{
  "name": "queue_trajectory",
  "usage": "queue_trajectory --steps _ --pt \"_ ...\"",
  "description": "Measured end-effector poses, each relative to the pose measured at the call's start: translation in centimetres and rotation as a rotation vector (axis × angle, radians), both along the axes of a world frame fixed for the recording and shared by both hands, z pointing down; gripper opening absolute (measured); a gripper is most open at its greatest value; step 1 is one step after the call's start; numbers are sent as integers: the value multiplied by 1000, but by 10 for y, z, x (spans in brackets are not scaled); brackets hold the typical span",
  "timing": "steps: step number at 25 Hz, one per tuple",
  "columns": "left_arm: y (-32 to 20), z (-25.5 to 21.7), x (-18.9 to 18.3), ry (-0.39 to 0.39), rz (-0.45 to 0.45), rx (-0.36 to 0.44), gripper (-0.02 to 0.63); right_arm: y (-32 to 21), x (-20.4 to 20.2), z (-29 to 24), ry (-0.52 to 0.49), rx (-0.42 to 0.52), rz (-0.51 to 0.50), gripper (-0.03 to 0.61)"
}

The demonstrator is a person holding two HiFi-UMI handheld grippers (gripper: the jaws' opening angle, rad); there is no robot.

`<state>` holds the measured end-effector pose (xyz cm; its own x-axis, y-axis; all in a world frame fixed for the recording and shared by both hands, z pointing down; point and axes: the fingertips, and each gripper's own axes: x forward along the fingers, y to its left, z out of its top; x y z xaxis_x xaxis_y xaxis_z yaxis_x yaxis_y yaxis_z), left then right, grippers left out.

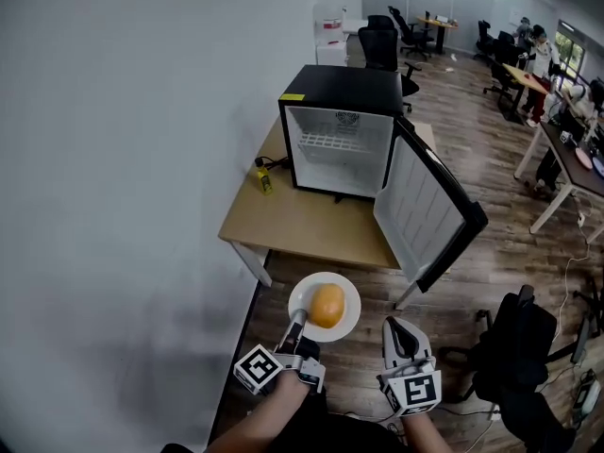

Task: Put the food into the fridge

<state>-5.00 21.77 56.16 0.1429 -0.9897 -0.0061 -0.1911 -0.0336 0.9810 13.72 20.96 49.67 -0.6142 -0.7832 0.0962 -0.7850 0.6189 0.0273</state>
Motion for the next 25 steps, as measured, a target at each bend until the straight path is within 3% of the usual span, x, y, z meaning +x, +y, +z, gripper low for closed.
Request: queue_trajectory --steps 2,6,11,17,25 --pt "-22 -7 -5 -11 26 29 28 -20 -7 0 7 -13 18 60" --pt "-62 -15 -10 52 71 53 28 -61 -18 3 15 -24 57 60" --pt "-97 0 -28 29 108 -25 28 -100 -31 5 4 -40 119 60" --pt "-136 -1 -45 14 167 -59 28 -138 -48 4 21 -51 164 60" --pt "-191 -11 -57 35 220 -43 28 -178 -67 11 50 -59 207 60"
